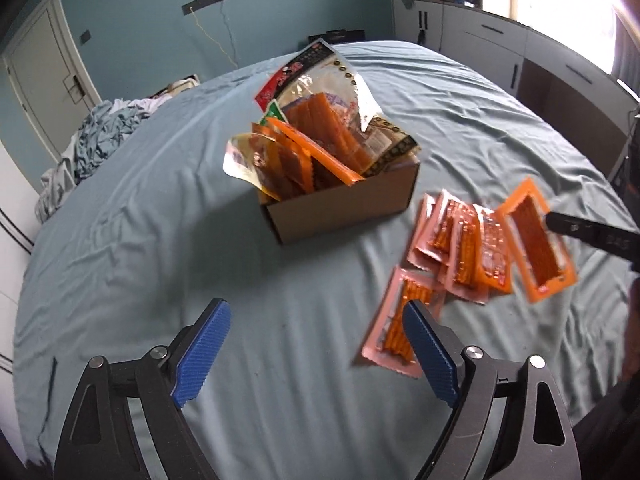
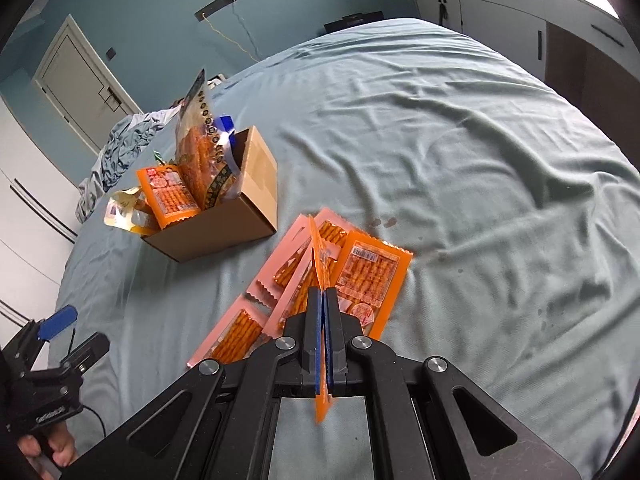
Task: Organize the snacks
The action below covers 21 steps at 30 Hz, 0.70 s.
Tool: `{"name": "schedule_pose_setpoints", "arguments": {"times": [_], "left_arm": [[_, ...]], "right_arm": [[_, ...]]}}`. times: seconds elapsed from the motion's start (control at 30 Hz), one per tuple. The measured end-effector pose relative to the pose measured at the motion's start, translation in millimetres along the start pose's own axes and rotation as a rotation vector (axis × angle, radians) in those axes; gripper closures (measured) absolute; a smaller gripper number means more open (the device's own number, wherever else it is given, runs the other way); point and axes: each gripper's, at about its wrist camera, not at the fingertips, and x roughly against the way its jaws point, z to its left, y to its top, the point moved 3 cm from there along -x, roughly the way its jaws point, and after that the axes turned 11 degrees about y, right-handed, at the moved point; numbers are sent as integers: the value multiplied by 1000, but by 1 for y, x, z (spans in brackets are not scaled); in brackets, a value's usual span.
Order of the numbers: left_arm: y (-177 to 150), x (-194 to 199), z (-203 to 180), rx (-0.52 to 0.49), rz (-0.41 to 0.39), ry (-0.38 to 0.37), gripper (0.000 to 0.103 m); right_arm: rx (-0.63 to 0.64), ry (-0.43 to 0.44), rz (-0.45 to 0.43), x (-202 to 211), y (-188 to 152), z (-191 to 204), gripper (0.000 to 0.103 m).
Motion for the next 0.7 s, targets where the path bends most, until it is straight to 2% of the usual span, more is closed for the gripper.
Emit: {"name": "schedule_pose_setpoints", "arguments": {"times": [0.1,0.2,0.4,0.57,0.7], "left_arm": [[1,-6,9,25,8,-8,14],[-1,-18,15,48,58,-23,14],[0,-30,23,57,89,-33,14],[-1,-35,28,109,127,-107,14],[0,-36,29,108,133,-116,14]], "right_arm": [[2,14,1,5,10,6,103],[34,14,-3,8,26,21,103],[93,60,-22,7,71,66,103],[166,65,-15,-9,102,103,103],[197,74,28,-36,121,122,103]]}}
